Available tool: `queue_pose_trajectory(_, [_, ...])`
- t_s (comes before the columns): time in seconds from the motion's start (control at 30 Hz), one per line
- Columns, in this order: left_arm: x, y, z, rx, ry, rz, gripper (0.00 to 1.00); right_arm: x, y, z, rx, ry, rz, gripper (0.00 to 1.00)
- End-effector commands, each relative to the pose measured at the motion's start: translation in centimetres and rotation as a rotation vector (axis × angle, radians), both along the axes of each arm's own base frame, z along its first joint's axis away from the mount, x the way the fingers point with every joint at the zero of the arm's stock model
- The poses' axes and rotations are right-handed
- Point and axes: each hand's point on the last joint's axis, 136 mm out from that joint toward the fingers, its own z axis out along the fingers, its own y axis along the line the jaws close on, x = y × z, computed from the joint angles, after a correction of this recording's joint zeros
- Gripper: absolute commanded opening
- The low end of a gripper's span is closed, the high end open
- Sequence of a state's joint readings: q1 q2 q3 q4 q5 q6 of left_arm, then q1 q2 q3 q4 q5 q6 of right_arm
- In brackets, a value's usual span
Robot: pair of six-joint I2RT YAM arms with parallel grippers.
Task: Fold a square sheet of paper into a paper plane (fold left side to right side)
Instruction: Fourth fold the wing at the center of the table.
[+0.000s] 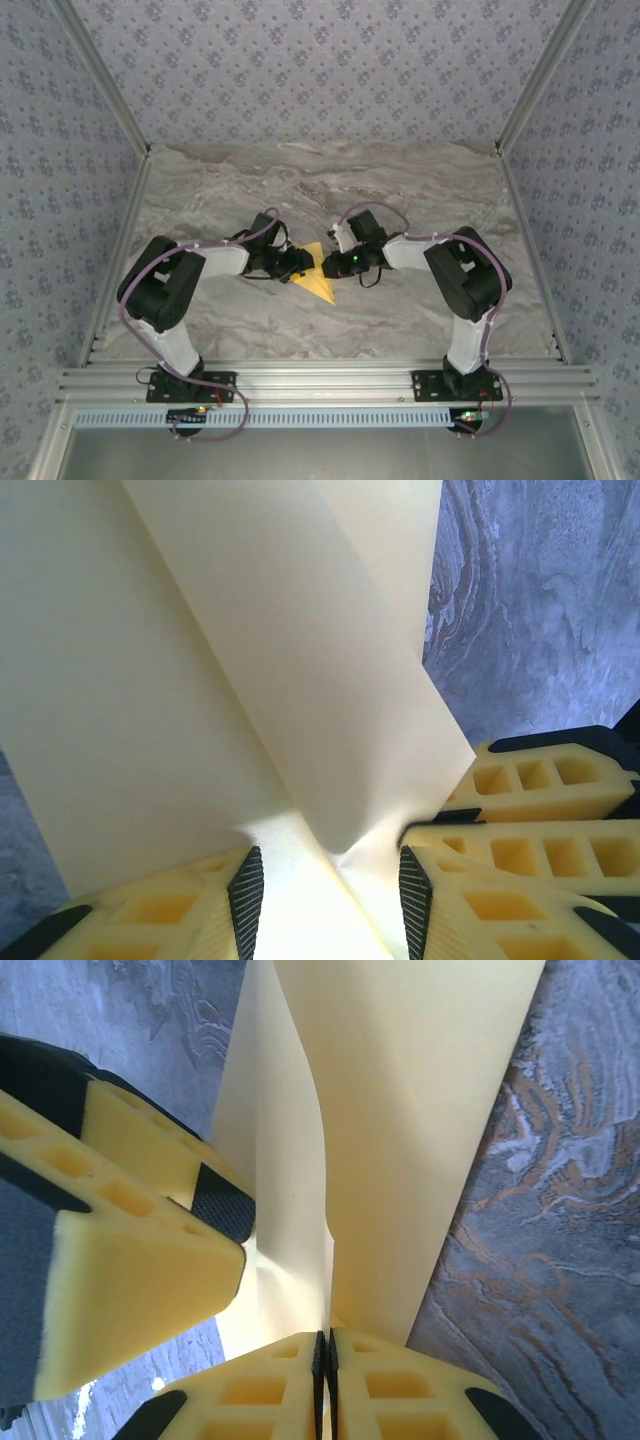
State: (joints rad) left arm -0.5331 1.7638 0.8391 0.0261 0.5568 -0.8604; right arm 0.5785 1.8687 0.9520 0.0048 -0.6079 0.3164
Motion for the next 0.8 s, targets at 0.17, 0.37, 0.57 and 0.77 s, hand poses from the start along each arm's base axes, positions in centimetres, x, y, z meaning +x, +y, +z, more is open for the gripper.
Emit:
queue_pose_trajectory(0.17, [-0.2, 0.1, -0.7, 0.029, 0.013, -0.014, 0.43, 0.1, -0.1, -0.9, -0.051, -0.001, 0.016, 0.11])
queue_pose_trajectory(0.37, [-0.2, 0.0, -0.7, 0.028, 0.012, -0.014, 0.43, 0.0, -0.2, -1.2, -0.072, -0.001, 0.022, 0.11])
queue_pose_trajectory(0.57, [-0.2, 0.0, -0.6, 0.026, 0.011, -0.016, 0.43, -0.4, -0.3, -1.8, -0.112, 0.003, 0.039, 0.11])
queue_pose_trajectory(0.77, [-0.2, 0.0, -0.7, 0.029, 0.011, -0.016, 0.43, -0.6, -0.5, -2.1, -0.138, -0.003, 0.041, 0.11])
